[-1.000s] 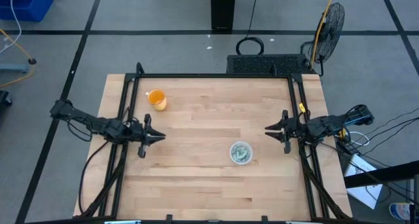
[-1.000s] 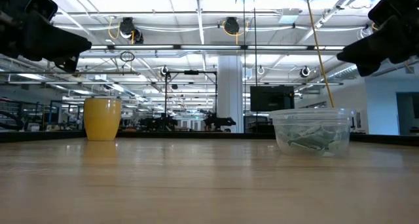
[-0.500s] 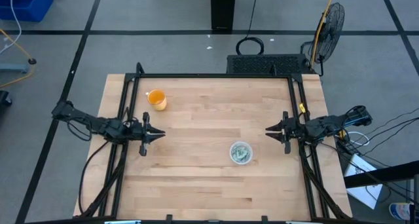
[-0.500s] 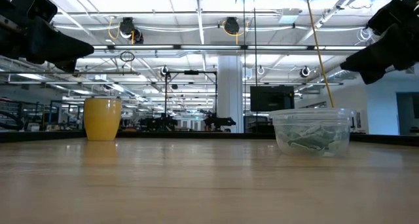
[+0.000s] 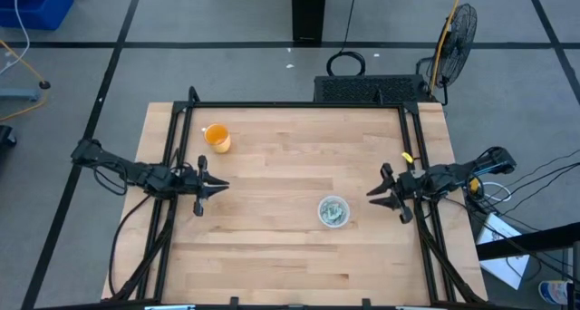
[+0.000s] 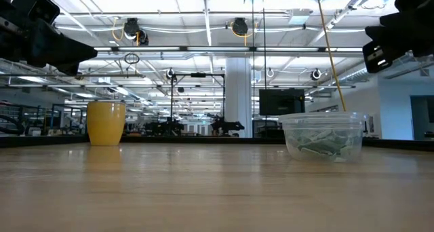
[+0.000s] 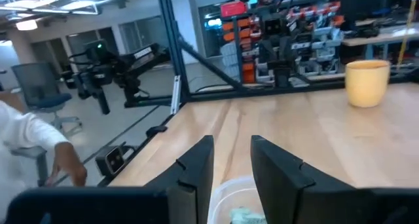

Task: Pick and place Stevia / Truvia into bins
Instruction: Return to Home Position

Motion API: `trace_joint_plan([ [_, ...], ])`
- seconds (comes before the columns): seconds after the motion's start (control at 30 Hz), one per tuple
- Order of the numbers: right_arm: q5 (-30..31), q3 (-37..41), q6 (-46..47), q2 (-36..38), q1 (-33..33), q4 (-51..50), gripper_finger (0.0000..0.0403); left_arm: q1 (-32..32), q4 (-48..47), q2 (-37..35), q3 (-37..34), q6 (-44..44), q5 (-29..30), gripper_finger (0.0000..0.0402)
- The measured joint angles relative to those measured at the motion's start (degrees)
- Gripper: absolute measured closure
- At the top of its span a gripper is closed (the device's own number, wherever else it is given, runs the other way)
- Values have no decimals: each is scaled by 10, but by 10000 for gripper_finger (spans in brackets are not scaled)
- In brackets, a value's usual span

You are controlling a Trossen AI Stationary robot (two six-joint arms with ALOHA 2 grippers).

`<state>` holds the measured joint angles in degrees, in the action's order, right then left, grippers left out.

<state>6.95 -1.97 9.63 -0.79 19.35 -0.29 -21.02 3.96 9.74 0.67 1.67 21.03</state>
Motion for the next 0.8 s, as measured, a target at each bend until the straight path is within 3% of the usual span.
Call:
trace_joint_plan([
  [0.8, -11, 1, 1, -6, 0, 38, 307, 0, 2, 0, 0, 1, 0, 350],
])
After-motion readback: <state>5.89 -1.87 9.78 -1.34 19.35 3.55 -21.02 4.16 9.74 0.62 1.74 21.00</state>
